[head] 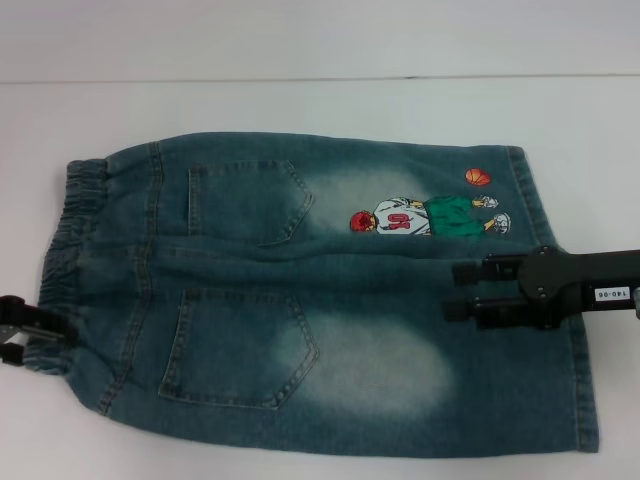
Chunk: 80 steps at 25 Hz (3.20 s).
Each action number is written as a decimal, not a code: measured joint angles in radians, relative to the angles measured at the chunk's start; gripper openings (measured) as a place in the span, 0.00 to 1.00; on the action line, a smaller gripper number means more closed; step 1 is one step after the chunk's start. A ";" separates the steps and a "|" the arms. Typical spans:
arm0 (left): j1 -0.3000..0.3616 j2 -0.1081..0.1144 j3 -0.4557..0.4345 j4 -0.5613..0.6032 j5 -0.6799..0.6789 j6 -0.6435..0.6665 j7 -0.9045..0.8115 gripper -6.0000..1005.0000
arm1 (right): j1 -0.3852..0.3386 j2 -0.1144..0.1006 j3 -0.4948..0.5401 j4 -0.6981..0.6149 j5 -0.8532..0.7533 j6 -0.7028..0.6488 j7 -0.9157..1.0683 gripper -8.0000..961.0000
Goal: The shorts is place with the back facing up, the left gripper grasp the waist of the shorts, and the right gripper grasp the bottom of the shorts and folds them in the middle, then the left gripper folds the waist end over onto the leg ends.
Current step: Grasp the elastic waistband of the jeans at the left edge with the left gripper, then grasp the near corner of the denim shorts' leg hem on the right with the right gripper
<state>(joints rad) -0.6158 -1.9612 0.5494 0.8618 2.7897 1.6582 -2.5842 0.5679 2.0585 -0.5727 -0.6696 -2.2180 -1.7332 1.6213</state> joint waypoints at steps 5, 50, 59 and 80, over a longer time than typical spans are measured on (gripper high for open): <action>-0.013 -0.002 0.013 -0.013 -0.002 0.003 0.003 0.80 | -0.001 -0.001 0.000 0.000 0.002 0.000 0.000 0.77; -0.039 -0.005 0.008 0.000 -0.100 -0.021 0.048 0.04 | -0.001 -0.131 -0.028 -0.179 -0.095 -0.237 0.221 0.77; -0.065 0.001 0.010 0.000 -0.101 -0.021 0.056 0.04 | 0.015 -0.121 -0.121 -0.188 -0.313 -0.247 0.235 0.77; -0.077 0.001 0.006 0.000 -0.101 -0.024 0.040 0.04 | 0.104 -0.111 -0.222 -0.102 -0.554 -0.246 0.320 0.75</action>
<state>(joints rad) -0.6932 -1.9604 0.5552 0.8620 2.6891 1.6346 -2.5445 0.6721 1.9470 -0.7943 -0.7715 -2.7721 -1.9790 1.9416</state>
